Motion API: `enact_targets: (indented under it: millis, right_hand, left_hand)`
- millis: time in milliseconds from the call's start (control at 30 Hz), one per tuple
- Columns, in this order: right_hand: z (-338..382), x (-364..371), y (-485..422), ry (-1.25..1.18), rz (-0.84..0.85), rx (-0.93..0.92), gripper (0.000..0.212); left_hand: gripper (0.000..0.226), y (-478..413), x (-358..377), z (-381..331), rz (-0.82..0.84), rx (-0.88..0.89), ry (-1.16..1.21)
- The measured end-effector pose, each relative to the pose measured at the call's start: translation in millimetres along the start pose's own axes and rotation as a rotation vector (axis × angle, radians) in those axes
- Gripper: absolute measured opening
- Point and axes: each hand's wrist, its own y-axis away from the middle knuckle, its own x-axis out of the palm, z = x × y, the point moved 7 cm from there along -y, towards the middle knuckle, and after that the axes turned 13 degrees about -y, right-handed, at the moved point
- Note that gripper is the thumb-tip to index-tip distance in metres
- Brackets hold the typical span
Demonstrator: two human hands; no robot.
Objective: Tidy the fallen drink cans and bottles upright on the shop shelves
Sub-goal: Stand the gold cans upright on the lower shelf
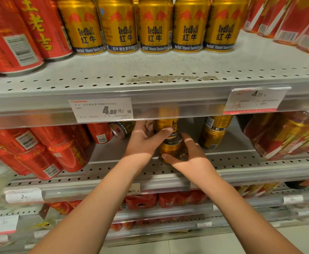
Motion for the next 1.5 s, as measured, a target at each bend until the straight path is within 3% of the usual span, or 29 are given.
enact_targets:
  millis: [67, 167, 333, 600, 867, 1033, 1167, 1300, 1500]
  right_hand:
    - [-3.1, 0.1, -7.2, 0.026, 0.012, 0.028, 0.088]
    - [-7.3, -1.3, -14.3, -0.059, 0.018, 0.047, 0.07]
    - [-19.2, -8.2, -18.6, -0.14, 0.009, 0.054, 0.059]
    - [-17.3, -7.8, -19.7, -0.157, 0.045, 0.039, 0.054]
    - [-11.5, -6.6, -11.3, -0.04, 0.039, 0.126, 0.068]
    - [-3.9, -8.0, -15.3, 0.29, -0.048, 0.16, 0.092]
    - [2.1, -19.0, -1.3, 0.387, -0.19, 0.157, 0.071]
    - [23.3, -37.7, 33.4, 0.524, -0.385, -0.066, 0.056]
    - [31.6, -23.0, 42.8, 0.421, -0.254, -0.169, 0.027]
  left_hand:
    - [0.048, -0.3, 3.8, 2.1, 0.057, 0.018, -0.019]
    - [0.04, -1.1, 2.2, 0.4, 0.103, 0.056, -0.054]
    - [0.039, -8.0, -2.8, -8.3, 0.22, 0.093, -0.158]
    - [0.043, -14.0, 7.2, -6.5, 0.301, 0.081, -0.161]
    - [0.046, -10.4, 9.2, -7.6, 0.202, -0.031, -0.42]
    - [0.043, -12.9, 6.5, -6.1, 0.199, -0.034, -0.369]
    - [0.046, -20.8, 14.6, -6.2, 0.201, -0.002, -0.39]
    - [0.056, -29.7, 33.0, -8.6, 0.192, -0.014, -0.379]
    - [0.053, -29.8, 42.1, -10.3, 0.222, -0.029, -0.422]
